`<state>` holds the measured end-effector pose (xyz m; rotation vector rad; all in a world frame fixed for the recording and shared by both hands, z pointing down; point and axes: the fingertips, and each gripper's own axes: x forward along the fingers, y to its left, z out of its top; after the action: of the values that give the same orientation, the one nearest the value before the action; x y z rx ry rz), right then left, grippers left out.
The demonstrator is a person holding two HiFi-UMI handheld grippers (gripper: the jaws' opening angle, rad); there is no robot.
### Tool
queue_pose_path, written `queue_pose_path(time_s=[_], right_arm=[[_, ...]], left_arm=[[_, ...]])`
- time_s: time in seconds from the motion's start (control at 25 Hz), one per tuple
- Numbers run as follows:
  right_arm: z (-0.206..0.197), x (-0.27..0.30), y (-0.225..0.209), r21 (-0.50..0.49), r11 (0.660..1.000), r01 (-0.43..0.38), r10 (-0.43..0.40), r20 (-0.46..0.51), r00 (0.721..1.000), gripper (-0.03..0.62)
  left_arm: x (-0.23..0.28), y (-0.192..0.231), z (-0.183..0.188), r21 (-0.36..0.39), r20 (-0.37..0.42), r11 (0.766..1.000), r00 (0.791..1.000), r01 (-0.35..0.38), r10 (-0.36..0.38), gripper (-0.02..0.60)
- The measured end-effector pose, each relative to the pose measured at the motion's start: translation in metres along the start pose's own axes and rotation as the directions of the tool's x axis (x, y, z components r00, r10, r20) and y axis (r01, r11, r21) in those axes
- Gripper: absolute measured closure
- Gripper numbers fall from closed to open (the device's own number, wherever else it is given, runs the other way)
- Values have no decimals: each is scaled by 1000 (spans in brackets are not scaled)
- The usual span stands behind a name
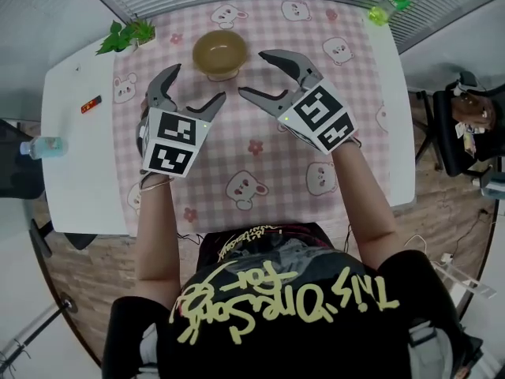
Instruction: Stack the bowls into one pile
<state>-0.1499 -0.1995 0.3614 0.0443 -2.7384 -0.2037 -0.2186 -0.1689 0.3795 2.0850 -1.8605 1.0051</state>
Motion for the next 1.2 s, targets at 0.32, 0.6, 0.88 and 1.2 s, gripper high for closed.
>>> queue_pose_path(time_s=[0.32,0.6,0.88,1.2], right_arm=[[29,-40,10,-3,1000,30,-30,115,993,284],[54,-77,21,-7,999,47,-44,219,975,283],[71,-109,41,-17,999,35,-29,286,958,284],[87,-131,60,-15,1000,19,-12,352,936,388]], left_arm=[[-36,-18,33,-54,107,998,994,-31,37,156],[-70,-37,62,-148,240,989,970,6,30,156],[-104,-62,82,-186,331,982,944,44,20,156],[-135,-75,92,-188,392,982,918,22,54,217]])
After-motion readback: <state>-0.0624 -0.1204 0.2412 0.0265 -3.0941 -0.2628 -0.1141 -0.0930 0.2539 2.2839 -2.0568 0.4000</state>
